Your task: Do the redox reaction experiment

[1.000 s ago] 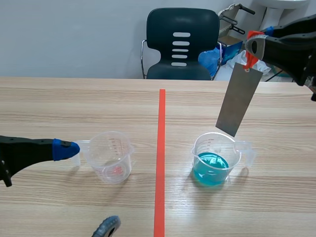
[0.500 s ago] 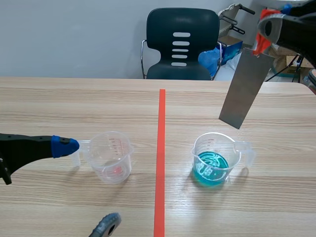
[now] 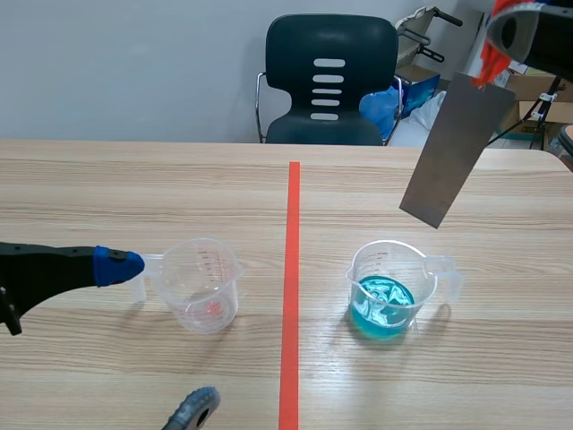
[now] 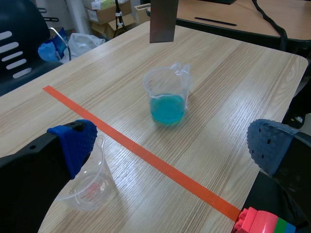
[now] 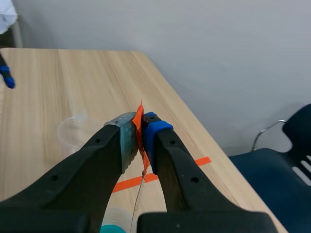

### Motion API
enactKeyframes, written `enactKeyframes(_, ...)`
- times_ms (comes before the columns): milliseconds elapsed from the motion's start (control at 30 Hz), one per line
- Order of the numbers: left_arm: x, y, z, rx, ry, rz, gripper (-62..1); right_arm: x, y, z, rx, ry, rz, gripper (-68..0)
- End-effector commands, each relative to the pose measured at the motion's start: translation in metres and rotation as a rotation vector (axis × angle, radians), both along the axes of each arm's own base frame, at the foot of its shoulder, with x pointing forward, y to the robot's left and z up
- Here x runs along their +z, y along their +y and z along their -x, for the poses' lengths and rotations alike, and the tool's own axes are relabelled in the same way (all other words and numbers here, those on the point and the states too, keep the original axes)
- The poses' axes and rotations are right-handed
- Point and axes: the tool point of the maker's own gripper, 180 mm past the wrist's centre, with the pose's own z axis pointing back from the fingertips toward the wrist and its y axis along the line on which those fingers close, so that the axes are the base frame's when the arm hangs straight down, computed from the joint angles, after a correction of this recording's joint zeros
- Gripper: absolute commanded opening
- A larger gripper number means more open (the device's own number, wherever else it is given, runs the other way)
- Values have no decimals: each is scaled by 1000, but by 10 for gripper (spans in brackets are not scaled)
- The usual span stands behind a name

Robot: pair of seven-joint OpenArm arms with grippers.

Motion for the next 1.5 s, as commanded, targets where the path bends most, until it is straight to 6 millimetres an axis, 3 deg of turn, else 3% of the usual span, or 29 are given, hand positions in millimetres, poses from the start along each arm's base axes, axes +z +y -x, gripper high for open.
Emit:
enactKeyframes(0, 9, -5, 2, -5, -7, 35, 14, 16, -2, -3, -3, -39, -17, -667)
enactKeyframes(1033, 9, -5, 2, -5, -7, 35, 14, -1, 5, 11, 82, 14, 49, -667)
enactKeyframes(1467, 9, -5, 2, -5, -7, 35, 14, -15, 20, 11, 108, 28, 68, -667)
